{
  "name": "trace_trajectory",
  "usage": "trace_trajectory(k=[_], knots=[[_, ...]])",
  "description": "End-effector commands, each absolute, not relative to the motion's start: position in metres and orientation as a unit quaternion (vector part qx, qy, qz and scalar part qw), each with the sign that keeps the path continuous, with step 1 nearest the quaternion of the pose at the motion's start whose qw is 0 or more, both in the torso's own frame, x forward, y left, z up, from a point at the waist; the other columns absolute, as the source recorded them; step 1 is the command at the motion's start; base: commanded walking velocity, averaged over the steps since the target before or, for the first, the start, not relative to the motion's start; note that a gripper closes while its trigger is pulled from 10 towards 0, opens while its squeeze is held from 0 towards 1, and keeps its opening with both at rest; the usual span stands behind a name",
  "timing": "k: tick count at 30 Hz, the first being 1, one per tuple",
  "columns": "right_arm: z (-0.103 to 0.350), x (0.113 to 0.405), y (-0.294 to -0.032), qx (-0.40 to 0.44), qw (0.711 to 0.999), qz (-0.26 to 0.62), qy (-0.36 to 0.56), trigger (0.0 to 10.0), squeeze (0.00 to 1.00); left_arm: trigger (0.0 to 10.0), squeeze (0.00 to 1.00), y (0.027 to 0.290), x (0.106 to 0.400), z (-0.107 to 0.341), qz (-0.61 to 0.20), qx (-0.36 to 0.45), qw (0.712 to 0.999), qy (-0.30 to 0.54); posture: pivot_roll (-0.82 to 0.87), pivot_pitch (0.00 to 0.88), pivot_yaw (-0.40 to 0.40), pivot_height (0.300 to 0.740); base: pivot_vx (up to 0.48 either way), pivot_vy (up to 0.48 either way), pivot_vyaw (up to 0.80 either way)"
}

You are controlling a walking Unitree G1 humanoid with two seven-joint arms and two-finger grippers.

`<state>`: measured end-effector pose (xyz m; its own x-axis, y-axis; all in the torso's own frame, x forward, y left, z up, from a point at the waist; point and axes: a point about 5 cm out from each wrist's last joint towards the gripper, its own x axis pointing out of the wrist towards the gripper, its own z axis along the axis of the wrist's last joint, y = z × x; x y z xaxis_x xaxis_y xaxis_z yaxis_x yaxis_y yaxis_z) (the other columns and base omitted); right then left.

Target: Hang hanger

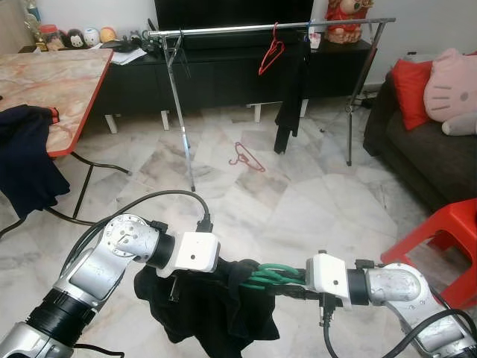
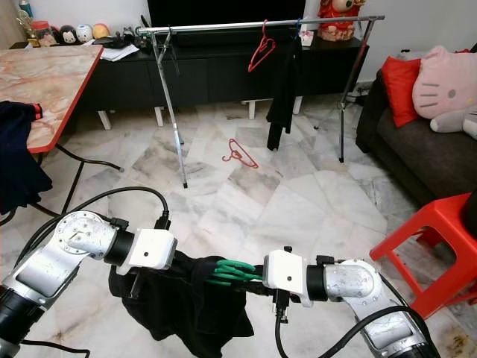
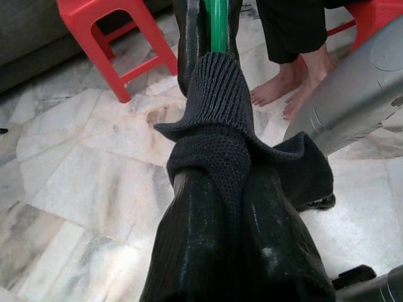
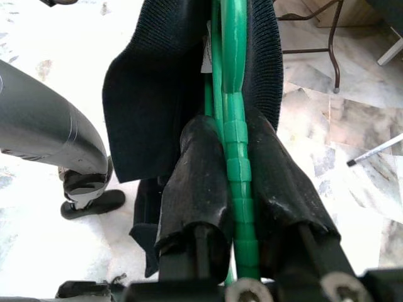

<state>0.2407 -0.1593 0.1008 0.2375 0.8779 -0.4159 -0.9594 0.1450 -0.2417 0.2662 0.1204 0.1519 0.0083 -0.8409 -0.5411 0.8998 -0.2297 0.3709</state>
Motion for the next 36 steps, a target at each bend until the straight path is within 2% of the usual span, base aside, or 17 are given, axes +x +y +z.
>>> trace_trajectory(k=[1, 10, 14, 22, 23, 24, 25, 26, 36], knots=[[0.101, 0.238, -0.160, -0.236, 0.746, 0.616, 0.093, 0.0, 0.00, 10.0, 0.00, 0.120, 0.272, 0.163, -0.695, 0.366, 0.619, 0.024, -0.05, 0.000, -0.026, 0.740, 0.000, 0.000, 0.00], [0.101, 0.240, -0.160, -0.240, 0.748, 0.612, 0.091, 0.0, 0.00, 10.0, 0.00, 0.120, 0.274, 0.164, -0.693, 0.371, 0.617, 0.021, -0.05, 0.000, -0.026, 0.740, 0.000, 0.000, 0.00], [0.097, 0.240, -0.156, -0.238, 0.756, 0.604, 0.086, 0.0, 0.00, 10.0, 0.00, 0.121, 0.272, 0.170, -0.700, 0.372, 0.609, 0.020, -0.05, 0.000, -0.026, 0.740, 0.000, 0.000, 0.00], [0.093, 0.244, -0.154, -0.236, 0.776, 0.581, 0.076, 0.0, 0.00, 10.0, 0.00, 0.119, 0.273, 0.177, -0.704, 0.360, 0.612, 0.003, -0.04, 0.000, -0.025, 0.740, 0.000, 0.000, 0.00], [0.092, 0.244, -0.154, -0.236, 0.776, 0.580, 0.076, 0.0, 0.00, 10.0, 0.21, 0.119, 0.273, 0.177, -0.706, 0.355, 0.613, 0.002, -0.04, 0.000, -0.025, 0.740, 0.000, 0.000, 0.00], [0.091, 0.243, -0.153, -0.234, 0.776, 0.580, 0.077, 0.0, 0.00, 10.0, 0.51, 0.119, 0.273, 0.177, -0.707, 0.353, 0.612, 0.002, -0.04, 0.000, -0.025, 0.740, 0.000, 0.000, 0.00], [0.091, 0.243, -0.153, -0.233, 0.777, 0.580, 0.078, 0.0, 0.00, 10.0, 0.51, 0.119, 0.273, 0.177, -0.708, 0.353, 0.612, 0.002, -0.04, 0.000, -0.025, 0.740, 0.000, 0.000, 0.00], [0.090, 0.243, -0.153, -0.232, 0.777, 0.580, 0.078, 0.0, 0.00, 10.0, 1.00, 0.119, 0.273, 0.178, -0.711, 0.347, 0.612, 0.003, -0.04, 0.000, -0.025, 0.740, 0.000, 0.000, 0.00], [0.086, 0.248, -0.152, -0.225, 0.803, 0.548, 0.065, 0.0, 0.00, 10.0, 1.00, 0.116, 0.273, 0.181, -0.714, 0.336, 0.615, 0.002, -0.05, 0.000, -0.025, 0.740, 0.000, 0.000, 0.00]])
